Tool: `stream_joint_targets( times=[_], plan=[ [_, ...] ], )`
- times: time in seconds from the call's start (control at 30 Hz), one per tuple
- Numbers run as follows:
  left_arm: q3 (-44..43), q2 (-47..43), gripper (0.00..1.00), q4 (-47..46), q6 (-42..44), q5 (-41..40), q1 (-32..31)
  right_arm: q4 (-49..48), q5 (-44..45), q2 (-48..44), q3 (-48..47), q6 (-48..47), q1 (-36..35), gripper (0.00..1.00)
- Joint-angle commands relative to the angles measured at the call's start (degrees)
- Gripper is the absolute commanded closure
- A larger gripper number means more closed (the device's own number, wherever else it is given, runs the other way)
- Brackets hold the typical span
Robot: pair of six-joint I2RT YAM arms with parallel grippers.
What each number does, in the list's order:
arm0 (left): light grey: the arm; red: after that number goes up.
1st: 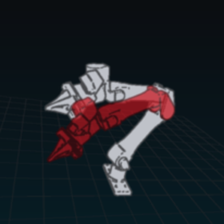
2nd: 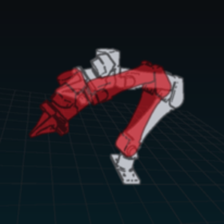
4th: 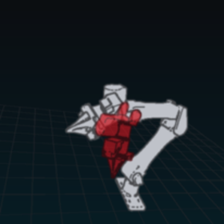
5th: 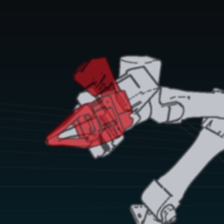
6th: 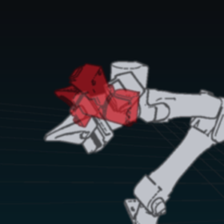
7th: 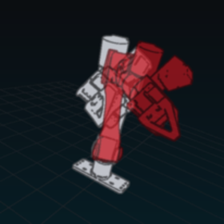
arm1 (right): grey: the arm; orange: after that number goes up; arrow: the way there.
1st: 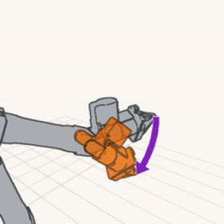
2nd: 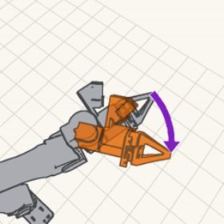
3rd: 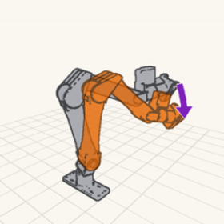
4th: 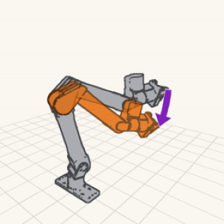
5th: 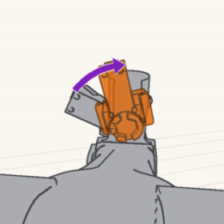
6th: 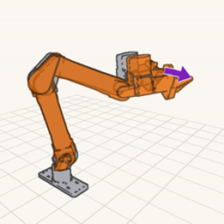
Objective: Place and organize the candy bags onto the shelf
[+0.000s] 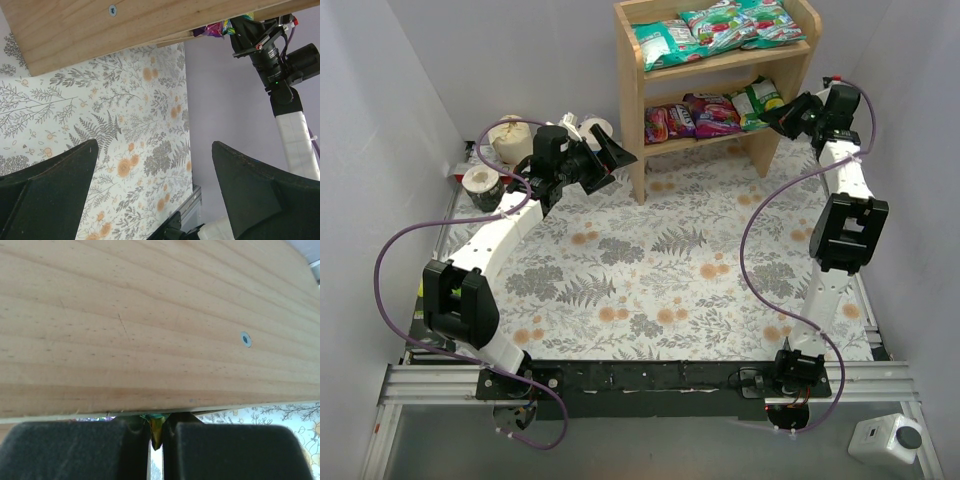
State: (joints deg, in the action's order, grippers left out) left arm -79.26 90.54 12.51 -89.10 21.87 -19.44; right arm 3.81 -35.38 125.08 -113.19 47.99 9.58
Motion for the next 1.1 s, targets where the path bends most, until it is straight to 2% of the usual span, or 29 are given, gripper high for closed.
stream_joint_targets(
  times=[0.0, 0.13, 0.3, 0.33, 0.43, 0.5, 0.53, 0.9, 1.07],
  plan=[
    [0.2, -0.9, 0.02, 0.8, 0.5, 0.5, 0.4, 4.9, 0.3, 4.6, -8.5, -1.4, -1.0, 0.99],
    [0.3, -1.1, 0.02, 0.8, 0.4, 0.5, 0.4, 2.5, 0.7, 5.4, -7.9, -0.1, -2.8, 0.99],
    [1.1, -1.8, 0.02, 0.8, 0.4, 0.1, 0.4, -4.9, 2.5, 3.6, -4.1, 1.8, -4.8, 0.99],
    [1.3, -1.9, 0.02, 0.8, 0.4, 0.0, 0.3, -6.4, 3.9, 1.9, -0.9, 2.5, -5.1, 0.84],
    [1.3, -2.3, 0.02, 0.8, 0.4, 0.0, 0.4, -9.1, 8.7, -1.4, 3.1, 2.7, -5.8, 0.62],
    [1.3, -2.6, 0.02, 0.9, 0.5, -0.2, 0.4, -9.9, 10.3, -3.2, 4.6, 2.8, -5.9, 0.57],
    [1.4, -2.7, 0.02, 0.9, 0.6, -0.2, 0.4, -10.1, 11.4, -3.9, 5.3, 2.8, -5.9, 0.52],
    [1.4, -3.1, 0.02, 1.4, 1.2, -0.6, 0.3, -14.4, 19.7, -17.0, 21.7, 4.1, -5.5, 0.39],
    [1.3, -3.0, 0.02, 1.5, 1.5, -0.3, 0.4, -13.7, 20.7, -19.3, 24.7, 5.4, -4.1, 0.35]
  ],
)
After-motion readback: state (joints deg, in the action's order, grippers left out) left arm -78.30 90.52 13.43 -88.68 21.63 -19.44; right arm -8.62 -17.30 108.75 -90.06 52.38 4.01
